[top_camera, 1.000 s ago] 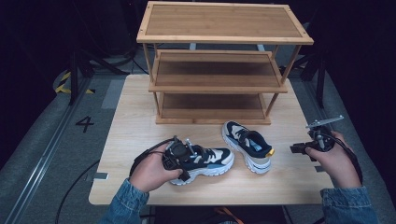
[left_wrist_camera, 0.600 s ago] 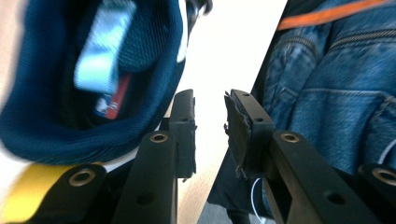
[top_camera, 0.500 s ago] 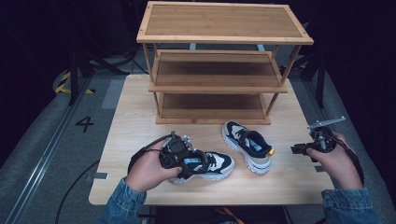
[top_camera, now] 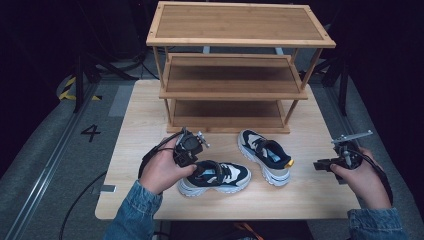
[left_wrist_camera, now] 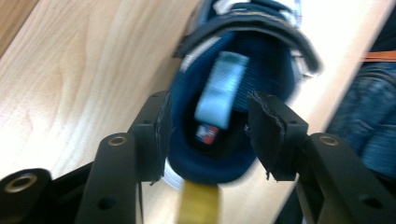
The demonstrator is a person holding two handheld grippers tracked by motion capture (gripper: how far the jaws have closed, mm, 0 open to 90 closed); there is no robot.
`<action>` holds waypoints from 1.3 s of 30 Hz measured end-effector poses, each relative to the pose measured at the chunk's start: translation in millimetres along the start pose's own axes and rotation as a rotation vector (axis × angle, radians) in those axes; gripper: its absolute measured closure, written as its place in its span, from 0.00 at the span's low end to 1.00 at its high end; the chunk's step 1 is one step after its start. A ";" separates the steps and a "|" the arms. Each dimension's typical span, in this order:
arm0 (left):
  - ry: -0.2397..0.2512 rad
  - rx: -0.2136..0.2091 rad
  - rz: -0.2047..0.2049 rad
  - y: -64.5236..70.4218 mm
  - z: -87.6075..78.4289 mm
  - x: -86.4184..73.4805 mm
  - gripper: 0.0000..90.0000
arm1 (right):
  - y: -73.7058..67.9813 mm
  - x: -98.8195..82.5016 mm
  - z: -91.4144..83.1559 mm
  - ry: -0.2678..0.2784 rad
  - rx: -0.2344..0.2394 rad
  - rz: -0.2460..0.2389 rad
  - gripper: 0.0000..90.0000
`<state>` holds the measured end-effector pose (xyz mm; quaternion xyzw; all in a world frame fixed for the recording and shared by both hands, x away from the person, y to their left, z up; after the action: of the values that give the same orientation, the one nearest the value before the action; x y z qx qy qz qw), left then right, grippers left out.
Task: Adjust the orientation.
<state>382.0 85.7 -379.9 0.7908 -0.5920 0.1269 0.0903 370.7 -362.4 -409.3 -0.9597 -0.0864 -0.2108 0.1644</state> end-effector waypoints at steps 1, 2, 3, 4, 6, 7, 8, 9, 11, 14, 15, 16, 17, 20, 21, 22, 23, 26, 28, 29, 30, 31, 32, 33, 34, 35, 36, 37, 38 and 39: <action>-0.004 0.008 0.005 -2.6 4.7 1.7 0.53 | 0.5 -0.7 0.0 -0.001 0.002 -0.001 0.82; -0.004 0.006 0.007 -4.1 7.6 2.6 0.52 | 0.3 -2.0 0.3 -0.003 -0.003 0.003 0.81; -0.008 0.000 0.016 -6.3 11.0 4.1 0.52 | 0.6 -2.7 0.4 -0.006 -0.004 0.000 0.81; -0.018 -0.006 0.026 -8.7 16.4 6.0 0.52 | 0.5 -3.5 0.9 -0.006 -0.003 -0.001 0.81; -0.025 -0.013 0.038 -11.9 23.9 8.7 0.52 | 0.4 -5.2 1.9 -0.012 -0.004 -0.002 0.81; -0.027 -0.023 0.042 -13.1 26.3 9.7 0.52 | 0.3 -6.0 2.5 -0.014 -0.005 -0.001 0.81; -0.034 -0.037 0.045 -14.4 28.8 10.5 0.52 | 0.2 -6.7 2.9 -0.017 -0.008 -0.002 0.81; -0.034 -0.037 0.045 -14.4 28.8 10.5 0.52 | 0.2 -6.7 2.9 -0.017 -0.008 -0.002 0.81; -0.022 -0.036 0.044 -17.3 32.2 11.1 0.53 | 0.1 -8.1 2.9 -0.019 -0.007 -0.004 0.81; -0.024 -0.026 0.054 -19.0 35.8 12.7 0.61 | -0.1 -9.5 2.3 -0.020 -0.007 -0.007 0.81; -0.020 -0.043 0.060 -19.0 36.6 12.8 0.70 | -0.1 -9.8 2.2 -0.021 -0.008 -0.005 0.81; -0.028 -0.041 0.072 -18.5 35.6 13.2 0.76 | 0.0 -9.9 2.3 -0.022 -0.009 -0.005 0.81; -0.035 -0.035 0.076 -18.2 34.9 12.8 0.78 | 0.1 -9.9 2.3 -0.020 -0.010 -0.007 0.81; -0.049 -0.048 0.074 -17.7 32.5 8.5 0.82 | -0.1 -9.4 2.5 -0.019 -0.007 -0.011 0.81; -0.052 -0.048 0.077 -17.8 31.7 6.4 0.83 | 0.0 -9.2 3.0 -0.020 -0.005 -0.013 0.81; -0.051 -0.047 0.068 -17.3 30.5 4.0 0.84 | -0.3 -8.9 3.5 -0.024 -0.001 -0.013 0.81; -0.051 -0.047 0.068 -17.3 30.5 4.0 0.84 | -0.3 -8.9 3.5 -0.024 -0.001 -0.013 0.81; -0.036 -0.022 0.038 -18.0 22.2 -3.1 0.85 | -2.4 -5.3 5.1 -0.023 0.003 -0.023 0.81; -0.007 -0.009 -0.005 -21.5 16.9 -9.1 0.85 | -4.3 -3.6 6.2 -0.023 0.005 -0.029 0.81; 0.004 -0.006 -0.033 -24.0 14.9 -12.3 0.85 | -5.3 -2.9 6.9 -0.026 0.008 -0.033 0.81; 0.004 -0.006 -0.033 -24.0 14.9 -12.3 0.85 | -5.3 -2.9 6.9 -0.026 0.008 -0.033 0.81; 0.023 0.009 -0.085 -29.6 12.3 -18.1 0.85 | -7.2 -1.6 8.5 -0.027 0.010 -0.038 0.81; 0.023 0.009 -0.085 -29.6 12.3 -18.1 0.85 | -7.8 -1.0 9.1 -0.029 0.010 -0.040 0.81; 0.034 0.020 -0.110 -32.5 12.3 -20.9 0.85 | -7.8 -1.0 9.1 -0.029 0.010 -0.040 0.81; 0.044 0.025 -0.139 -36.2 13.0 -24.1 0.85 | -8.6 -0.8 9.8 -0.030 0.011 -0.042 0.81; 0.050 0.030 -0.157 -39.3 14.2 -26.2 0.85 | -9.5 -0.8 10.2 -0.032 0.011 -0.042 0.81; 0.049 0.041 -0.177 -43.8 17.2 -28.6 0.85 | -10.1 -0.9 10.7 -0.032 0.012 -0.044 0.81; 0.053 0.049 -0.189 -45.8 20.5 -29.2 0.85 | -10.2 -1.0 10.7 -0.033 0.012 -0.043 0.81; 0.053 0.049 -0.189 -45.8 20.5 -29.2 0.85 | -10.2 -1.0 10.7 -0.033 0.012 -0.043 0.81; 0.054 0.062 -0.201 -48.1 24.6 -30.1 0.85 | -10.2 -1.1 10.8 -0.033 0.011 -0.043 0.81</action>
<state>422.5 119.5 -412.2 0.8449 -0.5028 0.1568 0.0937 371.4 -349.3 -416.2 -0.9601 -0.1107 -0.1980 0.1638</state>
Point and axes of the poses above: each handheld gripper's, and its own axes: z roughly forward along the jaws, x roughly out of its top, y roughly to its right, the point moved 2 cm from there along z, roughly forward along the jaws, and after that the axes turned 15 degrees about z, right-handed, at the moved point
